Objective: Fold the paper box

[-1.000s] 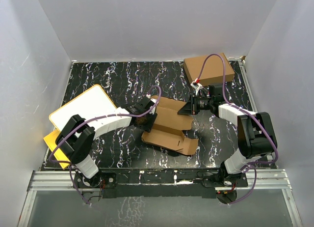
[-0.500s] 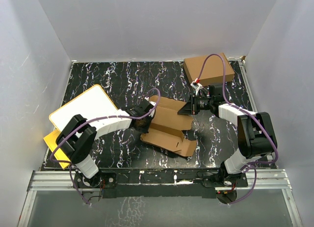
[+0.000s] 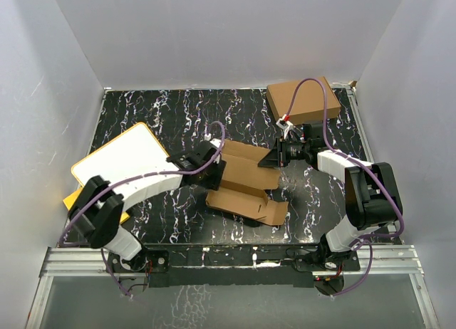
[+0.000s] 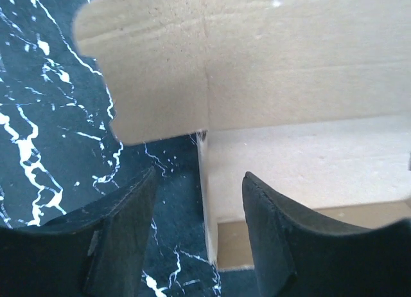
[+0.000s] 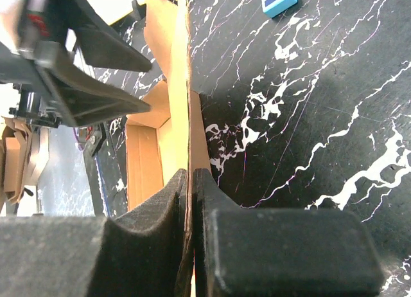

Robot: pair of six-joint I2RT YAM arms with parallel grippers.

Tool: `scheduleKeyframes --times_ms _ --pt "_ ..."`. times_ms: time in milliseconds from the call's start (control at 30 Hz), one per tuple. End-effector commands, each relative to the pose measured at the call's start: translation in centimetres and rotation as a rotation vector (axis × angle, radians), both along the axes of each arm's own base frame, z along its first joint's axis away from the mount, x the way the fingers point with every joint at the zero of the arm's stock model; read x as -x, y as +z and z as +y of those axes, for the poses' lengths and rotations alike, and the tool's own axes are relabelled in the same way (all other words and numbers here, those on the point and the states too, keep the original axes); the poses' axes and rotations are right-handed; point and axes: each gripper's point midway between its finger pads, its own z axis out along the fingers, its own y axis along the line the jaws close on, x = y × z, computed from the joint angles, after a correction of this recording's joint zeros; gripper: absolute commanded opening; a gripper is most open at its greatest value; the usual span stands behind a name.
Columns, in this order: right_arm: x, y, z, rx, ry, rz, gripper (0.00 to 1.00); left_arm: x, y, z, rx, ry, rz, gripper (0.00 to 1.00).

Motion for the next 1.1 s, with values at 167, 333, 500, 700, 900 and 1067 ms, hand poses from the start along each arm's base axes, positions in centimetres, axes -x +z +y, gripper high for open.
scheduleKeyframes --times_ms 167,333,500,700,900,1067 --pt "-0.8 2.3 0.3 -0.025 0.031 -0.106 0.10 3.5 6.4 1.7 0.204 0.084 -0.058 0.27" --pt "-0.8 2.2 0.3 -0.025 0.031 -0.103 0.10 8.9 5.9 1.8 0.358 0.081 0.108 0.00" --pt "-0.8 2.1 0.3 -0.027 0.029 -0.098 0.10 12.8 2.8 1.3 0.454 0.084 0.287 0.00" --pt "-0.7 1.9 0.3 -0.030 0.032 -0.085 0.09 11.6 0.4 -0.5 0.485 0.070 0.284 0.00" --pt "-0.3 1.6 0.4 -0.035 0.052 -0.077 0.08 8.7 -0.9 -0.7 0.401 0.088 0.207 0.00" --pt "0.1 1.4 0.5 -0.040 0.075 -0.068 0.08 6.5 -1.1 0.3 0.351 0.159 0.113 0.00"
